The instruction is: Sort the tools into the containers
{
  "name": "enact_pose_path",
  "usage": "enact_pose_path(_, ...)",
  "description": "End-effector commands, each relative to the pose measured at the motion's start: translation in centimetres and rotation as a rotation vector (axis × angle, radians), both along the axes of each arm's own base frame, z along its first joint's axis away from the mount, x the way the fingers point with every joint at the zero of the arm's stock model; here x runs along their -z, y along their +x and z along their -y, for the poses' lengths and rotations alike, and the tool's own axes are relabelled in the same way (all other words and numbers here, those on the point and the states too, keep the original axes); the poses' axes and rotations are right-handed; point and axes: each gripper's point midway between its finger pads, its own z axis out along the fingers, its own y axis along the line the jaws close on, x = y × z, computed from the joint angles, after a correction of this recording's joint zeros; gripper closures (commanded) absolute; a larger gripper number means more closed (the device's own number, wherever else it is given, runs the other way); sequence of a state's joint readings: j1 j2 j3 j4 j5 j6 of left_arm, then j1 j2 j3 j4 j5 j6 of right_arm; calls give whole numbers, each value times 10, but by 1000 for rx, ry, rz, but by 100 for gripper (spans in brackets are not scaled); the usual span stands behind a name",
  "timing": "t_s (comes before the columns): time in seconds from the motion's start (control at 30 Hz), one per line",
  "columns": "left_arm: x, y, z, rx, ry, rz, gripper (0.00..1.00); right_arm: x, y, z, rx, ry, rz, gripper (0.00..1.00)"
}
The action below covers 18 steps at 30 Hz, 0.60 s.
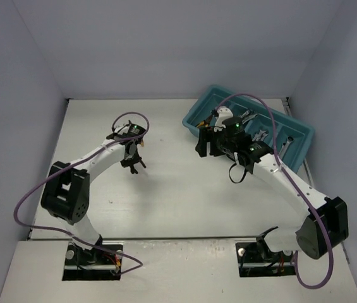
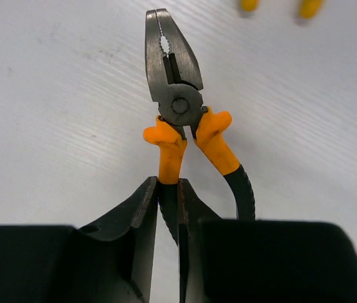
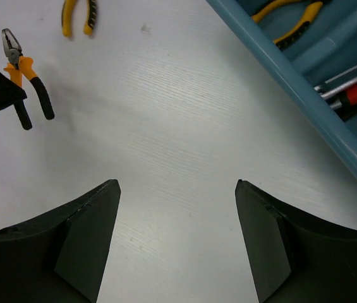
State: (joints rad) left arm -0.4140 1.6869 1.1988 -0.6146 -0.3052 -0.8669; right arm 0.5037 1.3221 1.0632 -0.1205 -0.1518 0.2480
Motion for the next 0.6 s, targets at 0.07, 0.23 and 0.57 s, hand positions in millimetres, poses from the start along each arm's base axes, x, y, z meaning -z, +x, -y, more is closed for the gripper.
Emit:
enact_pose_path(0.07, -113, 18, 22, 250, -56, 402, 100, -56, 5, -51, -185, 196, 53, 31)
enact_pose_path(0.23, -156, 8, 51, 445, -180, 585, 100, -89, 5, -77, -253, 313, 56, 32)
enact_pose_path(0.57, -199, -17, 92, 703, -341, 707, 100, -134, 12, -124, -322, 443, 107, 35)
